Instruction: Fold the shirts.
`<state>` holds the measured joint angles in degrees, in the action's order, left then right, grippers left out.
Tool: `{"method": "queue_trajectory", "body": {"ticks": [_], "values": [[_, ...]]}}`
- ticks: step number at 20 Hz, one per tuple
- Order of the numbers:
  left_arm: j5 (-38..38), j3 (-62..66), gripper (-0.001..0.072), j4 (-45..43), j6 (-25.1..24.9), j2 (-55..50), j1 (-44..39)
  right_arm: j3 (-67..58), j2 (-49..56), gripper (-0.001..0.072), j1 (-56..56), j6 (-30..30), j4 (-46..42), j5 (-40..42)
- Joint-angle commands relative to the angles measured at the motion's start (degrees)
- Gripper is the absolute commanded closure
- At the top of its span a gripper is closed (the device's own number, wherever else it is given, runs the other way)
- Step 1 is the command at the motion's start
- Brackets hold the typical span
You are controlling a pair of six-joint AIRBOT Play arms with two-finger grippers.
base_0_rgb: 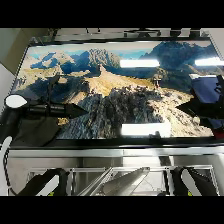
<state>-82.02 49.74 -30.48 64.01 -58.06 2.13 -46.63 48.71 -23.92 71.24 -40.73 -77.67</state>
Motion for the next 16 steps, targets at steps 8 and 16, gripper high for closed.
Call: {"method": "queue_trajectory", "body": {"ticks": [8,16], "values": [[0.6,-4.6,0.0700,0.2,1.6,7.2,0.0,2.0,-1.4,0.0693,3.1,-1.5,3.5,0.6],[1.6,-4.6,0.0699,0.1,0.7,7.1,0.0,2.0,-1.4,0.0692,3.1,-1.4,3.5,-0.8]]}}
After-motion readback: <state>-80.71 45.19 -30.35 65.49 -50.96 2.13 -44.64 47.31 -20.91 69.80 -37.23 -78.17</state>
